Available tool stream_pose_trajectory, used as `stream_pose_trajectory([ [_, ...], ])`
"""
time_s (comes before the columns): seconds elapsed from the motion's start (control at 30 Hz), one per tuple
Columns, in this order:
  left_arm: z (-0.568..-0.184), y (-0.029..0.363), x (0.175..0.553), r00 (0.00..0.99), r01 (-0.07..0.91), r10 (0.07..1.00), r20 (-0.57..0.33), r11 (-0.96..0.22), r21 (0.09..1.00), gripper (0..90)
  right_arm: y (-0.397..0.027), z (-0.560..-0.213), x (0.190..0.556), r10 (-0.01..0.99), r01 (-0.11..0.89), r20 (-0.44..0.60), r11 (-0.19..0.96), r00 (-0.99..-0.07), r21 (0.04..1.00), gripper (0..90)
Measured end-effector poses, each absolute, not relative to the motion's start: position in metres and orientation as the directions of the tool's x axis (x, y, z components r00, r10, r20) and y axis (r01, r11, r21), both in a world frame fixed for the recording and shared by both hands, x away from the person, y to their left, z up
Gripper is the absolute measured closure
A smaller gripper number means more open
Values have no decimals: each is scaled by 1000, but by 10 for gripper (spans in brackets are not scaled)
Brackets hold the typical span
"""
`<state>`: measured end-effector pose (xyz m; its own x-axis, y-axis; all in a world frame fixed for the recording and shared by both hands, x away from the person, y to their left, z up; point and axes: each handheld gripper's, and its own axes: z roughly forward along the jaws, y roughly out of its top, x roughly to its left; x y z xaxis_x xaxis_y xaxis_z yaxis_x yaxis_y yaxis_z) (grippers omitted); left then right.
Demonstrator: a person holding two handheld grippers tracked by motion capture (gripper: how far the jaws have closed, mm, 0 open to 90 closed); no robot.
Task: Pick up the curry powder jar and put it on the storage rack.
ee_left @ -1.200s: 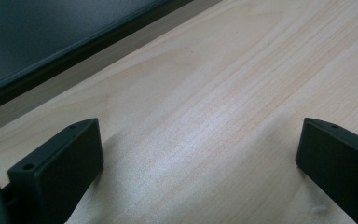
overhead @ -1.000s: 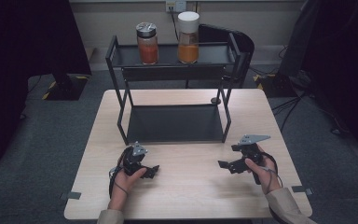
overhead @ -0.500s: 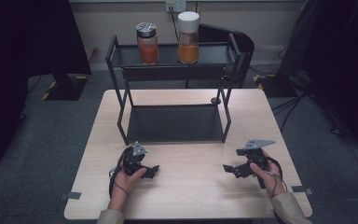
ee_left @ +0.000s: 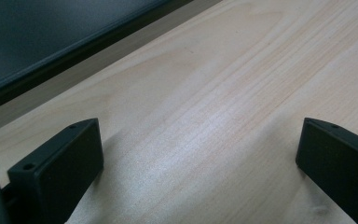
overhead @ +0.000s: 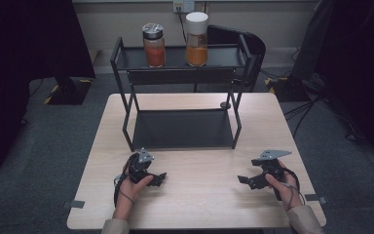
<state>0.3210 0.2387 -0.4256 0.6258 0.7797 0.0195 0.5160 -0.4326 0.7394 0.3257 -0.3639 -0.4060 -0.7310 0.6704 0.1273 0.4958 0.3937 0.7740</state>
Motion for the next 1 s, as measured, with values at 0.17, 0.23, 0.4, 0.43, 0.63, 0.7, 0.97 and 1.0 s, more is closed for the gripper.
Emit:
stream_pose_trajectory([
  [0.17,-426,239,321,626,516,780,19,-433,739,0,-369,-409,323,672,495,119,402,-731,770,17],
  [0.23,-426,239,321,626,516,780,20,-433,739,0,-372,-411,322,672,495,113,411,-732,766,17],
  [0.4,-426,239,321,626,516,780,19,-433,739,0,-375,-413,320,673,494,105,418,-732,762,17],
  [0.43,-426,239,321,626,516,780,20,-433,739,0,-376,-413,319,670,490,100,425,-735,761,17],
  [0.63,-426,239,321,626,516,780,19,-433,739,0,-379,-416,315,661,472,62,462,-747,751,17],
  [0.7,-426,239,321,625,517,781,17,-430,740,0,-382,-419,313,659,465,51,472,-751,749,17],
  [0.97,-425,239,321,626,516,780,20,-433,739,0,-372,-420,304,648,423,-39,540,-761,728,0],
  [1.0,-425,239,321,626,516,780,20,-433,739,0,-372,-420,304,648,423,-39,540,-761,728,0],
])
